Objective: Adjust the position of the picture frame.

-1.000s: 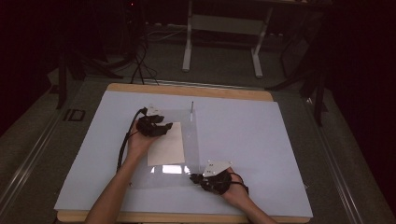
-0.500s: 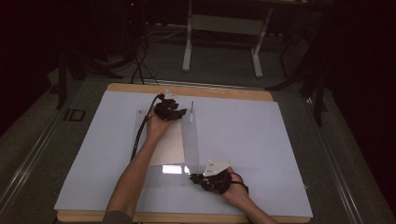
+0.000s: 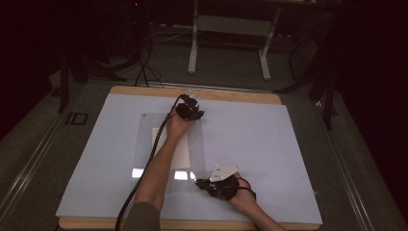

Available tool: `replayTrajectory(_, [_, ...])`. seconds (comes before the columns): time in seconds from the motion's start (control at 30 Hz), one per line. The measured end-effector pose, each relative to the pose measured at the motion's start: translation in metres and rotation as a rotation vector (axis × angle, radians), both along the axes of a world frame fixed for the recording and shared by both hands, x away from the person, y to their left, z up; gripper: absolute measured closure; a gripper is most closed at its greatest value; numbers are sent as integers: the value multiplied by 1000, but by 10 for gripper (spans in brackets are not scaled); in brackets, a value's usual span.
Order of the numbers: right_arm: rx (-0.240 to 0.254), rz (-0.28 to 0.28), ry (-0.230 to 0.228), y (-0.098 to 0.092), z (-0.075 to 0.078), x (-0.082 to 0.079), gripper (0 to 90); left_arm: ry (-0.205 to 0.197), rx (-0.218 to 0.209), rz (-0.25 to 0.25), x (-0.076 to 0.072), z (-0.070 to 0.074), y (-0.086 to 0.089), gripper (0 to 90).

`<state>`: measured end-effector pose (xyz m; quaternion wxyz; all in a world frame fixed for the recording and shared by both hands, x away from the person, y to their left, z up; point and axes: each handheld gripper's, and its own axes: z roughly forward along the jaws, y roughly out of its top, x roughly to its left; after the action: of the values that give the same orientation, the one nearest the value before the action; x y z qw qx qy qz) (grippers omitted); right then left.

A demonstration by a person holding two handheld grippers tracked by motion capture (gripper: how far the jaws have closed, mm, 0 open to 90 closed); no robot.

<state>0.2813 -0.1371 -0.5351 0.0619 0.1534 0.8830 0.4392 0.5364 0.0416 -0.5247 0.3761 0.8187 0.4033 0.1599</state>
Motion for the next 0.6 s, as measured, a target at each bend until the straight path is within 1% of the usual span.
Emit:
replayTrajectory(0.07, [0,-4,-1,0,1,0,849,-11,36,1,2,-1,-5,673])
replayTrajectory(0.1, [2,-7,-4,0,1,-1,850,-11,43,16,3,-2,-6,700])
replayTrajectory(0.13, [3,-9,-8,0,2,-1,850,-7,36,34,4,-3,-5,746])
replayTrajectory(0.17, [4,-12,-9,-1,2,-1,850,2,15,53,5,-3,-2,810])
replayTrajectory(0.2, [8,-13,-5,-1,2,-1,849,13,-13,54,6,-4,0,831])
replayTrajectory(0.23, [11,-18,-2,-2,2,0,849,8,-4,48,6,-3,1,836])
replayTrajectory(0.3, [16,-19,3,-3,2,1,849,-17,28,51,4,-2,-2,845])
replayTrajectory(0.33, [23,-23,5,-4,2,1,847,-23,34,47,4,0,-2,847])
replayTrajectory(0.4, [44,-25,33,-6,4,3,842,-36,30,48,3,3,-1,849])
replayTrajectory(0.47, [65,-31,42,-9,8,4,837,-44,23,55,3,7,2,849])
replayTrajectory(0.53, [86,-51,46,-13,12,6,834,-40,22,82,3,12,7,848])
replayTrajectory(0.6, [111,-79,58,-20,17,10,831,-32,38,108,4,15,14,847])
